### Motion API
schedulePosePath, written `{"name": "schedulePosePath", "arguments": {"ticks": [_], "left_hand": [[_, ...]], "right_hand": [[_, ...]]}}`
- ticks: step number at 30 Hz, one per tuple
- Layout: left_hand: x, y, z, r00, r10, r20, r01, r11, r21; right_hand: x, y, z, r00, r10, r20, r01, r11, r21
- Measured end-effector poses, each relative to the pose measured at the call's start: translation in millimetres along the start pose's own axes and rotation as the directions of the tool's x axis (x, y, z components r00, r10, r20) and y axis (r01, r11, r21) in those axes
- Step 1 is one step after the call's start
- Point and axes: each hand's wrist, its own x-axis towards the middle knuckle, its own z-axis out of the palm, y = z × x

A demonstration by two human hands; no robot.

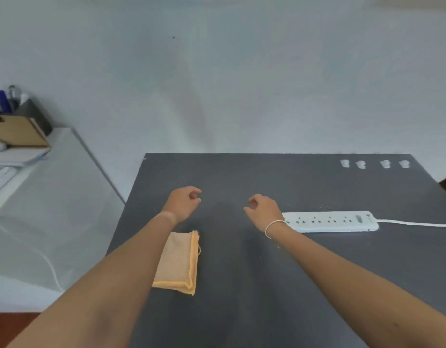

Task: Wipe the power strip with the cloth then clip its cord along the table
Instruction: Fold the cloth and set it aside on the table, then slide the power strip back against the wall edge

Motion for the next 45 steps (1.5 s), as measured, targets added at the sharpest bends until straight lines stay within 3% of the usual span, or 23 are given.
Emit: {"name": "schedulePosePath", "arguments": {"ticks": [9, 16, 25, 32, 39, 45], "left_hand": [[22, 101, 85, 0.968, 0.179, 0.177, -0.194, 0.978, 0.074], [11, 146, 151, 0.929, 0.180, 0.322, -0.248, 0.952, 0.182], [-3, 169, 202, 0.962, 0.038, 0.271, -0.135, 0.927, 0.349], [-9, 170, 210, 0.959, -0.030, 0.283, -0.139, 0.818, 0.558], [-1, 173, 207, 0.956, 0.065, 0.288, -0.237, 0.749, 0.619], [29, 191, 189, 0.958, 0.196, 0.211, -0.285, 0.755, 0.591]], "right_hand": [[-2, 99, -96, 0.995, 0.018, -0.095, -0.026, 0.997, -0.077], [7, 198, -157, 1.000, 0.020, 0.018, -0.015, 0.969, -0.245], [35, 255, -194, 0.971, -0.117, 0.209, 0.176, 0.942, -0.286], [43, 270, -194, 0.942, -0.174, 0.287, 0.270, 0.900, -0.342], [55, 271, -198, 0.920, -0.233, 0.317, 0.341, 0.873, -0.348], [81, 251, -226, 0.928, -0.315, 0.200, 0.369, 0.854, -0.368]]}}
